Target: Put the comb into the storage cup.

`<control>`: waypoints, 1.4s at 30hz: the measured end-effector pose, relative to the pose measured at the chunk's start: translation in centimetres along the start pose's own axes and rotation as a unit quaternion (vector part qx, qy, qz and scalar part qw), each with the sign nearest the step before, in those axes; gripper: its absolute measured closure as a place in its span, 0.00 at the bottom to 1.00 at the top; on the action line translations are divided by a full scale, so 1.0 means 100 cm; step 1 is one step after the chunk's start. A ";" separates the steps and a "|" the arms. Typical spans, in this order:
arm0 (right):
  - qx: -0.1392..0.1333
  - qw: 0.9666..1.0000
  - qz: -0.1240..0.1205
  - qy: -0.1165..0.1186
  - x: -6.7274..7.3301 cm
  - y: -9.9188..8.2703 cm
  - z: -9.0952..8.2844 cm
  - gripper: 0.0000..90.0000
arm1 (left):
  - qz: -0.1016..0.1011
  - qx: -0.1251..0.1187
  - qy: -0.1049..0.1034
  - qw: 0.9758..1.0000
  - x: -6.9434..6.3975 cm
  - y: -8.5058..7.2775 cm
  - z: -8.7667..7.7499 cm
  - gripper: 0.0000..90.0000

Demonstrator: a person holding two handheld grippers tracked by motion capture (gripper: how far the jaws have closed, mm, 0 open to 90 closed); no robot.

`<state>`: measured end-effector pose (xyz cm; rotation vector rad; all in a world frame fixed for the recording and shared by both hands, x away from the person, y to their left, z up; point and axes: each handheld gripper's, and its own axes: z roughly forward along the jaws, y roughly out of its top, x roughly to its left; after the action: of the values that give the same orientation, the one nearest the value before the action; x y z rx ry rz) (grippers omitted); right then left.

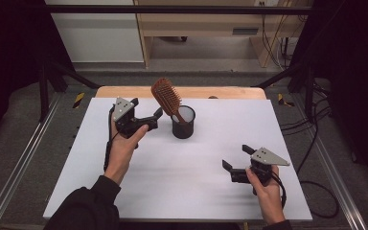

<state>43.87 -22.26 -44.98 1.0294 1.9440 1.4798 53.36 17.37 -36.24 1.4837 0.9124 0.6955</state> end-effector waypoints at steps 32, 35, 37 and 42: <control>-0.001 1.000 0.007 0.003 -0.001 0.000 -0.002 0.04 | 0.016 -0.020 0.030 0.999 0.043 0.008 -0.082 0.01; -0.002 1.000 0.007 0.003 -0.001 0.000 -0.002 0.04 | 0.015 -0.021 0.032 0.999 0.047 0.007 -0.088 0.01; -0.002 1.000 0.008 0.003 -0.001 0.000 -0.002 0.04 | 0.016 -0.020 0.033 0.999 0.049 0.005 -0.092 0.01; -0.001 1.000 0.009 0.004 -0.002 0.000 -0.002 0.04 | 0.009 -0.019 0.038 0.999 0.055 -0.002 -0.101 0.01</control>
<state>43.77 -22.53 -44.96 1.0452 1.9422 1.4973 47.62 27.37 -35.67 1.4403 0.9405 0.7830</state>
